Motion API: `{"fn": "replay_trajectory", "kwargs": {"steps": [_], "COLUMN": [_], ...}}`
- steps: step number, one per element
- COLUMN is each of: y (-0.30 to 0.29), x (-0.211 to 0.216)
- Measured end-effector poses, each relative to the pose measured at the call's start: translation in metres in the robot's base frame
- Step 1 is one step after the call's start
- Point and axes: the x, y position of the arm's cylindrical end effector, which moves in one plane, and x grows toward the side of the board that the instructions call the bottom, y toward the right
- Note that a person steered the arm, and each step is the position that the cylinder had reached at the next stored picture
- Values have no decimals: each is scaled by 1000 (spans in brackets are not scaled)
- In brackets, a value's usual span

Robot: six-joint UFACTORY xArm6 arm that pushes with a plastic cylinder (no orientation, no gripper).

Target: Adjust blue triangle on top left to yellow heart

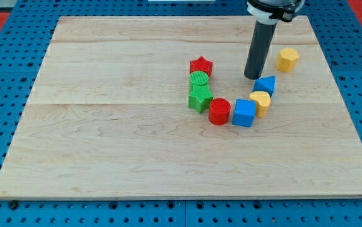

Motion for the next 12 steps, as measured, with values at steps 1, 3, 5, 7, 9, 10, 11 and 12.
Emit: {"fn": "replay_trajectory", "kwargs": {"steps": [1, 3, 5, 7, 9, 10, 11, 12], "y": [1, 57, 64, 54, 65, 67, 66, 42], "x": [-10, -28, -49, -29, 10, 28, 32, 32]}}
